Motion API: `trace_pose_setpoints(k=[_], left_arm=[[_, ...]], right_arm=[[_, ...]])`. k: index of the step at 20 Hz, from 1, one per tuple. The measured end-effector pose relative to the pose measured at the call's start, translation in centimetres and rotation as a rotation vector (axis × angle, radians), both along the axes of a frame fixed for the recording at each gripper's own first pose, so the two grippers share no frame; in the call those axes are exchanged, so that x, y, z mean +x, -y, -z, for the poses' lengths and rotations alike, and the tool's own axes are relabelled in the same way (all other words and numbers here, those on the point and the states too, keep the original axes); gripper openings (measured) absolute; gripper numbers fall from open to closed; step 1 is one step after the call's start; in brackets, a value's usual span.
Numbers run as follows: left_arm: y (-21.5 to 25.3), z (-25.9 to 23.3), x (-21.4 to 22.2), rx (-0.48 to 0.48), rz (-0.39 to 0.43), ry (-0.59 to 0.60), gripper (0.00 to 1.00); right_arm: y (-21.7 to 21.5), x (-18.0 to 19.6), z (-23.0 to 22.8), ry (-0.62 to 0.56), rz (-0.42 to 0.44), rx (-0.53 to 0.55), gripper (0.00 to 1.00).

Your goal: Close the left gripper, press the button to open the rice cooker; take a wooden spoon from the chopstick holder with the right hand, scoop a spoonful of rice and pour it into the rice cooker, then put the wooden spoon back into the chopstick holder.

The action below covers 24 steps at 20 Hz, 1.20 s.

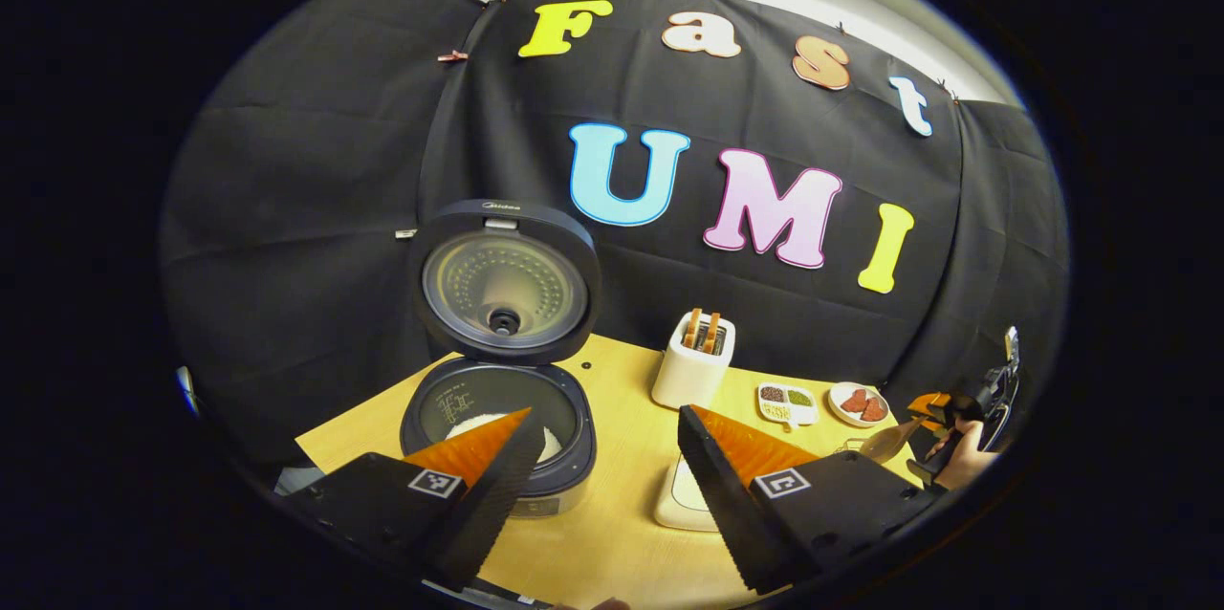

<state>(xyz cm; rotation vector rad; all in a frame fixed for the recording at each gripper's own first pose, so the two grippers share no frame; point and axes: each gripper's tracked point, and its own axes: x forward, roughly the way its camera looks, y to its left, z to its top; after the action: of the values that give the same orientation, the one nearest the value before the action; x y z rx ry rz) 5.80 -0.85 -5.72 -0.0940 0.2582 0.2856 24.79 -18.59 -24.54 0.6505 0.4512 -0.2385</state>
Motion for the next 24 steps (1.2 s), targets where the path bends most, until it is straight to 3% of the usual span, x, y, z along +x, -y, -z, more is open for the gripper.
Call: trace_pose_setpoints(k=[7, 12, 16, 20, 24], left_arm=[[-1.2, -2.1, 1.8, 0.003, -0.053, 0.034, 0.95], [-5.7, -7.3, 2.8, 0.15, -0.128, 0.127, 0.95], [-8.5, -11.8, 4.5, 0.253, -0.153, 0.235, 0.95], [-10.2, -15.5, 6.7, 0.364, -0.128, 0.341, 0.94], [-12.9, -16.9, 10.2, 0.409, -0.077, 0.405, 0.93]], right_arm=[[-3.0, -0.1, 5.4, -0.087, -0.085, -0.082, 0.2], [-4.0, -0.8, 4.1, -0.069, -0.107, -0.079, 0.28], [-3.4, -2.5, 1.9, -0.048, -0.096, -0.14, 1.0], [-2.9, -6.3, -1.4, -0.019, -0.084, -0.227, 0.98], [-2.8, -11.2, -4.5, -0.006, -0.095, -0.323, 0.99]])
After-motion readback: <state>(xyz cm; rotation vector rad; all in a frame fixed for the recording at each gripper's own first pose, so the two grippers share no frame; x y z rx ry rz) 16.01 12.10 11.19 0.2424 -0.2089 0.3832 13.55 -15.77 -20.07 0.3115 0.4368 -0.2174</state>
